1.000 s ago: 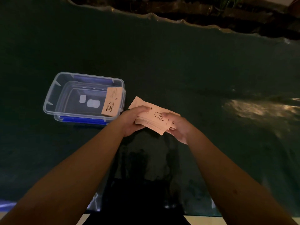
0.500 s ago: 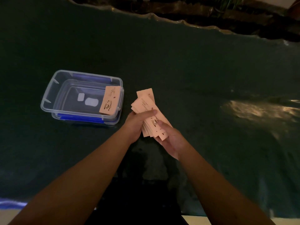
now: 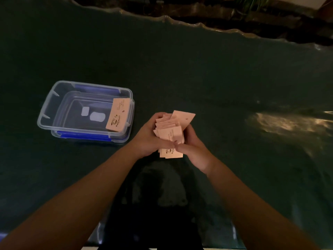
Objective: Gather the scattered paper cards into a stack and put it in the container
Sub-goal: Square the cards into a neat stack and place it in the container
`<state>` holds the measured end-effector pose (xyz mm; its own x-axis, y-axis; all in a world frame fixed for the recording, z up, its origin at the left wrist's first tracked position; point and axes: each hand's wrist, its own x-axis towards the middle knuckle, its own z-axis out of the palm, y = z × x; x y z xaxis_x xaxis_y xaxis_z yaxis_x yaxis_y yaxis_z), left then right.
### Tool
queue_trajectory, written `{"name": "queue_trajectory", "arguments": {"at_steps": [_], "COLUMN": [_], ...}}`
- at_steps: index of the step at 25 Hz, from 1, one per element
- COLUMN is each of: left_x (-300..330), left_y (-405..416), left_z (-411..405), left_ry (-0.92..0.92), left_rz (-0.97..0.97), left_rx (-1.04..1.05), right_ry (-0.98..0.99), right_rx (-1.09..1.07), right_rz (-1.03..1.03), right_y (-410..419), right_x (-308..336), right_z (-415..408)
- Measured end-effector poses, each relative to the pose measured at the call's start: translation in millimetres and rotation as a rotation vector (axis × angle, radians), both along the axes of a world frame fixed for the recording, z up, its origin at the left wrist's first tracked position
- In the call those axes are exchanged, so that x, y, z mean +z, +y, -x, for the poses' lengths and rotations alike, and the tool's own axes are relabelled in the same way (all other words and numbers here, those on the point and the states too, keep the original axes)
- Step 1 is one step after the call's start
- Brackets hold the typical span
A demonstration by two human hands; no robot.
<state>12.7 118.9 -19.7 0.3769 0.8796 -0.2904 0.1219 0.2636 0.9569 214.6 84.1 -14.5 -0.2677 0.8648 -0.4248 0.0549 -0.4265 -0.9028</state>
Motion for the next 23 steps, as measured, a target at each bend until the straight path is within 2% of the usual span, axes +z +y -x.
{"name": "queue_trajectory", "arguments": {"at_steps": [6,9,14,18,23], "left_x": [-11.1,-17.0,-26.5,-33.4,-38.0], "left_y": [-8.7,-15.1,-24.8,-26.6,-25.6], "left_z": [1.5,2.0,-1.3,-9.3,-2.4], "left_ry": [0.091,0.117,0.087,0.129,0.115], "left_rz": [-0.189,-0.228,-0.178,-0.229,-0.257], "left_rx": [-0.065,-0.083,-0.065,-0.037,0.003], "right_ry": [0.012,0.105,0.138,0.112,0.06], "right_rx": [-0.118,-0.114,-0.155,-0.303,-0.278], "right_rz": [-0.115,-0.133,-0.179,-0.225,-0.212], "right_y": [-15.8,-22.0,-26.0,-25.1,-26.7], "right_x": [-25.3,-31.6,-26.4,-26.1,-25.9], "right_z": [22.9,29.9,43.6,54.6,47.9]}}
